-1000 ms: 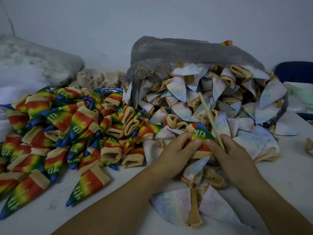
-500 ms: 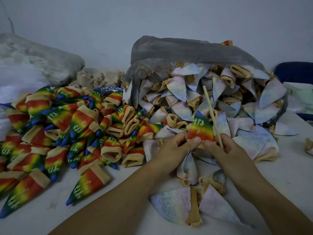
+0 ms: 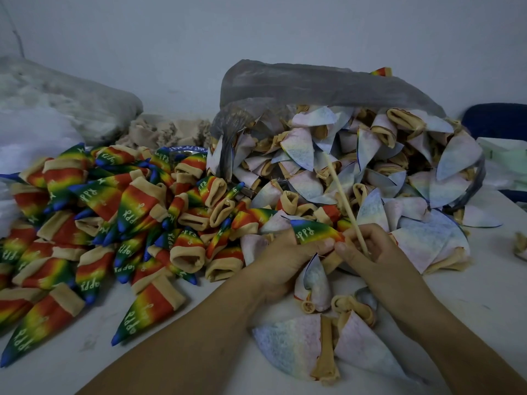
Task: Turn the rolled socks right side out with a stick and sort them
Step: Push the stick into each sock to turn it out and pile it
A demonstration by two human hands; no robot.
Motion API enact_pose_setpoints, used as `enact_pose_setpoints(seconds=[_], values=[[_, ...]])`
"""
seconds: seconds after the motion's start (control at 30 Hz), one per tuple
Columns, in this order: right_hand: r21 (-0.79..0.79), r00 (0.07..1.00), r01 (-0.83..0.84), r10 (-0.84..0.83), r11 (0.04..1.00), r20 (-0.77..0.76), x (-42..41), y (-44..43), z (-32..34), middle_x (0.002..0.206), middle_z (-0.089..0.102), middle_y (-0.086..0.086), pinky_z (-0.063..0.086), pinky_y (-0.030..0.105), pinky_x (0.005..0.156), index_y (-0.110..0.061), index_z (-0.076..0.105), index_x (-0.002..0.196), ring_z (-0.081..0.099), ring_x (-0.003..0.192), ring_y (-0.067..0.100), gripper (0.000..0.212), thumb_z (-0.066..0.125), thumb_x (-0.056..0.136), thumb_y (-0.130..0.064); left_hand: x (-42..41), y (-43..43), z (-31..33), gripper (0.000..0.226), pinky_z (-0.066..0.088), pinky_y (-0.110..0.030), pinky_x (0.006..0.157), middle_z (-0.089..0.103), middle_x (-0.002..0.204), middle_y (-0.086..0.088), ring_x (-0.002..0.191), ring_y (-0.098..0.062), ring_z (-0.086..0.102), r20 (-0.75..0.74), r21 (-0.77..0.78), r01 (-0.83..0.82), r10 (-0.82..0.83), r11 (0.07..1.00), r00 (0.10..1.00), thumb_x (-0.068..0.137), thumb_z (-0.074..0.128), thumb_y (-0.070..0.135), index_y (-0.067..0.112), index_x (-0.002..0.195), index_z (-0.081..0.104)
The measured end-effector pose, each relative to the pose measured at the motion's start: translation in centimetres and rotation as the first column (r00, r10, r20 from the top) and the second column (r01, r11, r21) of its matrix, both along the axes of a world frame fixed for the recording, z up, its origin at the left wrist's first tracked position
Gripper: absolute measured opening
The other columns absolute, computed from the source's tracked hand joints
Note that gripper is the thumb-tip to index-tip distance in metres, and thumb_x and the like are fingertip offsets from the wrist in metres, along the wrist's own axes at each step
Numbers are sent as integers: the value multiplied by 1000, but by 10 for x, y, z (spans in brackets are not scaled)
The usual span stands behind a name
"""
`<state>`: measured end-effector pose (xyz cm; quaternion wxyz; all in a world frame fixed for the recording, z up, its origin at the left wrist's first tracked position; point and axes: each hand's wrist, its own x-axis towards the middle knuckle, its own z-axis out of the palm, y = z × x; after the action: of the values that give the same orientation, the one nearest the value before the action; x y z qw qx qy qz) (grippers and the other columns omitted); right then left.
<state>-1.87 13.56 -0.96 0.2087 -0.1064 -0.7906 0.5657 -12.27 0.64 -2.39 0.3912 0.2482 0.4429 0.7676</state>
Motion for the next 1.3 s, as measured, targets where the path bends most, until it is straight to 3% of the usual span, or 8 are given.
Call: enact_pose_setpoints(seconds=[0.17, 0.3, 0.43, 0.53, 0.63, 0.77, 1.03, 1.3], values=[[100, 1000, 12, -14, 995, 11, 1, 0, 2, 84, 64, 6, 49, 31, 75, -37, 59, 89, 60, 82, 17, 28, 55, 71, -58, 1, 0, -1, 14, 53, -40, 99, 69, 110, -19, 105, -28, 66, -2, -20, -21, 21, 1000, 1000, 93, 60, 0, 2, 102, 71], [199, 1000, 12, -17, 980, 26, 2, 5, 2, 81, 64, 10, 48, 39, 76, -33, 58, 86, 59, 79, 21, 38, 49, 69, -66, 0, -1, -2, 14, 48, -45, 104, 70, 106, -14, 105, -28, 64, -127, -66, -95, 86, 993, 988, 89, 66, 7, 6, 103, 70], [248, 1000, 29, -31, 968, 4, -1, 6, 0, 70, 62, -12, 44, 18, 62, -35, 57, 82, 56, 66, 2, 31, 47, 74, -62, 1, 1, -3, 26, 50, -43, 102, 70, 109, -15, 107, -28, 66, -209, -83, -151, 131, 985, 969, 86, 68, 14, 3, 109, 68], [291, 997, 70, -63, 954, -33, 0, 5, 0, 68, 60, -19, 40, 11, 55, -37, 57, 82, 53, 60, -3, 27, 45, 78, -61, -2, -1, 2, 30, 52, -38, 98, 69, 111, -18, 107, -28, 66, -86, -19, -113, 111, 993, 990, 89, 67, 17, -1, 113, 65], [384, 996, 89, -85, 919, -26, 8, 10, -1, 82, 61, -18, 45, 27, 66, -39, 57, 90, 56, 74, 1, 36, 33, 83, -65, -13, -5, 8, 31, 59, -30, 73, 74, 97, -14, 88, -22, 73, 233, 89, -206, 181, 974, 956, 83, 68, 17, 1, 110, 63], [663, 991, 112, -135, 740, -17, 13, 25, 0, 65, 55, -6, 43, 33, 57, -31, 54, 74, 53, 66, 7, 36, 32, 88, -56, -25, -11, 10, 37, 60, -31, 68, 71, 111, -21, 91, -26, 74, 498, 206, -295, 160, 933, 852, 83, 65, 14, -4, 115, 64], [756, 959, 243, -270, 608, -92, 13, 38, 0, 71, 59, -6, 39, 28, 57, -21, 69, 82, 51, 70, 14, 45, 38, 84, -53, -29, -12, 7, 40, 60, -30, 74, 71, 117, -18, 100, -22, 72, 513, 184, -342, 207, 921, 833, 83, 66, 20, 1, 118, 65], [749, 959, 244, -266, 617, -93, 12, 36, 0, 73, 58, -7, 40, 30, 59, -23, 68, 84, 51, 73, 14, 44, 37, 84, -55, -26, -10, 6, 60, 60, -32, 75, 72, 113, -17, 94, -21, 73, 445, 118, -376, 289, 919, 848, 80, 68, 19, -2, 134, 54]])
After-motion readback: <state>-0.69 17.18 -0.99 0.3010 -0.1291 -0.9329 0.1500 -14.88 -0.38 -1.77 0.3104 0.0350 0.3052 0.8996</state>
